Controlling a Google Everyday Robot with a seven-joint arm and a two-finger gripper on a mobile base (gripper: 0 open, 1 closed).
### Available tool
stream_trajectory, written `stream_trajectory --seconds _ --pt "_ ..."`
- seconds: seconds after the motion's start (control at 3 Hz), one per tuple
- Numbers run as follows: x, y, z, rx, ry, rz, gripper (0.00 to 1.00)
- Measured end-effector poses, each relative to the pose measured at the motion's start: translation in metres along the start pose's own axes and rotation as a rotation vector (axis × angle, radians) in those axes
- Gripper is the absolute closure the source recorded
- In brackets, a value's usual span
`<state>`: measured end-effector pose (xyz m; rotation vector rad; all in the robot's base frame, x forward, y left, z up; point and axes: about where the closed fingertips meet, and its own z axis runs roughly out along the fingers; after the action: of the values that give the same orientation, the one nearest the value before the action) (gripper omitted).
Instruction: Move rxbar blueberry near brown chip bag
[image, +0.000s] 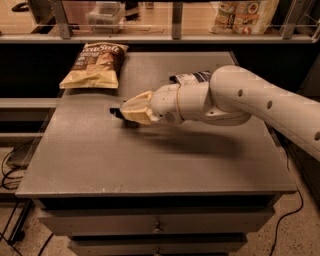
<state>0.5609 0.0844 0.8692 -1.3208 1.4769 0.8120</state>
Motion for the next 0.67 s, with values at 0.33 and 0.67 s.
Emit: stream_trajectory --seconds 0.33,0.67 --pt "0.005 -0.032 0.013 -0.014 -0.035 -0.01 1.0" --pt "0.011 -0.059 0.027 -0.029 -0.058 -0.023 1.0"
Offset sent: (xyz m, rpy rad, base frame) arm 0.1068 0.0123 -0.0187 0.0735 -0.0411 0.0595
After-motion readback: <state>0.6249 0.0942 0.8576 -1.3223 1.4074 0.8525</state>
